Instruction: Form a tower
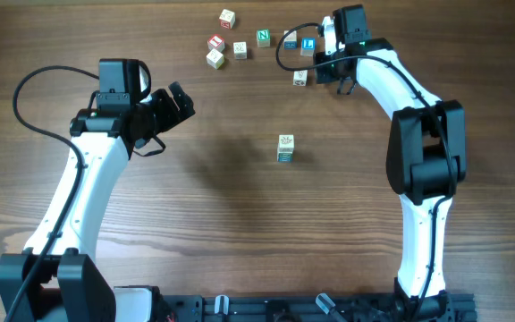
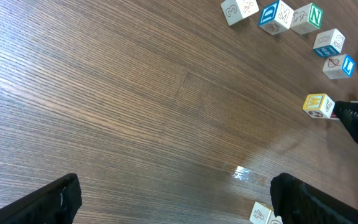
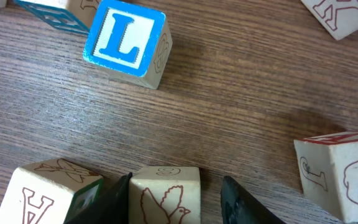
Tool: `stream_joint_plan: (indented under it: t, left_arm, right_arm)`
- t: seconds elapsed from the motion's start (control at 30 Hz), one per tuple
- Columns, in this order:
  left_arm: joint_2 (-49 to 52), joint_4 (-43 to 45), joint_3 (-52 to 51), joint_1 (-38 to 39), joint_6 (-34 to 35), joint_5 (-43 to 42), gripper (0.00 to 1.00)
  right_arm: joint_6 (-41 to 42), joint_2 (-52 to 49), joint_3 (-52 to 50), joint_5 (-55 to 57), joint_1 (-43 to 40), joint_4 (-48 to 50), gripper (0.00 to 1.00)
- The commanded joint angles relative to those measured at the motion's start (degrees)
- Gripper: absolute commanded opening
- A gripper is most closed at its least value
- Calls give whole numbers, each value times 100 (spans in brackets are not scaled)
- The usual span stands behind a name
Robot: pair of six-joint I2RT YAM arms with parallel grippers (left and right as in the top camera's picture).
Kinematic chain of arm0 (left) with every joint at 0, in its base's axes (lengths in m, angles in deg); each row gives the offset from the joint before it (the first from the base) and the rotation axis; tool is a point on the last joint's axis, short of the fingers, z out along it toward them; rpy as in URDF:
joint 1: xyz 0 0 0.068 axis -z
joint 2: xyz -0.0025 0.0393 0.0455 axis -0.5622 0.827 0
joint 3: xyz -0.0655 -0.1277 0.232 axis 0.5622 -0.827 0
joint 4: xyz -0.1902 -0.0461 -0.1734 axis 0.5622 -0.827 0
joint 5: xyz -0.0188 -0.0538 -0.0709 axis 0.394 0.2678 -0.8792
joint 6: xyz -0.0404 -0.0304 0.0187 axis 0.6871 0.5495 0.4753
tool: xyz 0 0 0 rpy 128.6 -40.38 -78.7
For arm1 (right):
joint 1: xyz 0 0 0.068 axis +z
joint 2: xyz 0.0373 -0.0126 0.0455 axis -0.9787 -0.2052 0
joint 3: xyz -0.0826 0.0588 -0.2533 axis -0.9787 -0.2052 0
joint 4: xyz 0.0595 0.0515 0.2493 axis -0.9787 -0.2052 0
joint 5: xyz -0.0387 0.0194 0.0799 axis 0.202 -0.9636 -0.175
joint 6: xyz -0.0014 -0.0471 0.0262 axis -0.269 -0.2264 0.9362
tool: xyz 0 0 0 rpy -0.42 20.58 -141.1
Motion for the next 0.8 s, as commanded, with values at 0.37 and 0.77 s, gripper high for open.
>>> stream_joint_plan:
  t: [0.37, 0.77]
  left_arm:
    - [-9, 17, -31, -7, -11, 33, 100]
    - [-9, 17, -31, -7, -11, 33, 100]
  right_arm:
    - [872, 1185, 76, -46, 35, -1137, 18]
    - [1652, 4885, 74, -70, 221, -4500, 15]
